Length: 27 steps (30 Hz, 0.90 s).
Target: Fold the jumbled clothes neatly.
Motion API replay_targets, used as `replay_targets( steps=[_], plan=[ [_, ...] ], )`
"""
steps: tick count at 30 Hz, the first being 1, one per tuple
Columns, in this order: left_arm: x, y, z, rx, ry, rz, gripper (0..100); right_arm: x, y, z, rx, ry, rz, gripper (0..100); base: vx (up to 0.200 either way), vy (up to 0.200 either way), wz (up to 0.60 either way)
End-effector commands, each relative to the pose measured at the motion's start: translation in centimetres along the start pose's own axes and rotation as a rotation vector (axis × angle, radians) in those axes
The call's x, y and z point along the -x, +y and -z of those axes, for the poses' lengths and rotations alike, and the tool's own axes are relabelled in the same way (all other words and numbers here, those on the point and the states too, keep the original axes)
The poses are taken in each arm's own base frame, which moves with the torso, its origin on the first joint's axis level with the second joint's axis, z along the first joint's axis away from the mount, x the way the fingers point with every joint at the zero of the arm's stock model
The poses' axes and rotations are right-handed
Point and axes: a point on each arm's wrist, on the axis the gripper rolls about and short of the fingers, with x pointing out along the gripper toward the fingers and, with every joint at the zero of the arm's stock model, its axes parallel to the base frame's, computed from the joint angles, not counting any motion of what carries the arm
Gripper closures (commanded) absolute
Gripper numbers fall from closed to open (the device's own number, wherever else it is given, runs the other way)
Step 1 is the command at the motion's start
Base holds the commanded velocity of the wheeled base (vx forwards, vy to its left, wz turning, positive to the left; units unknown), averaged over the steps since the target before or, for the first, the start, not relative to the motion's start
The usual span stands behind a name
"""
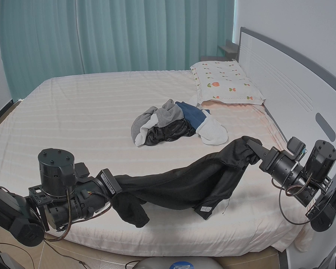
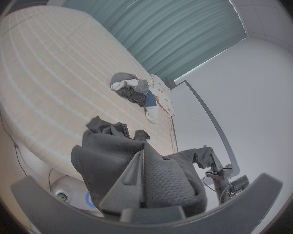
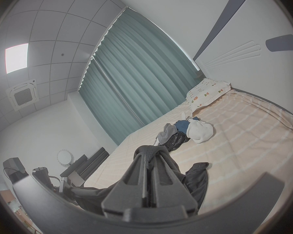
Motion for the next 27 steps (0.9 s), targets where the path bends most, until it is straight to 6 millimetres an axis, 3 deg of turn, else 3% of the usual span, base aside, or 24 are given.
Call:
replay_targets(
  steps=[1,27],
  plan=[
    [0.08,0.06,-0.36,0.017,-0.002,0.008,100,0.04,-0.01,0.05,0.000,0.000,0.000,100,0.000,0.200,0.00],
    [0.93,-0.69,-0.99,0.009,-0.047,0.037,100,-0.38,0.94,-0.42,-0.001,-0.058,0.001,100,0.000,0.200,0.00]
  ],
)
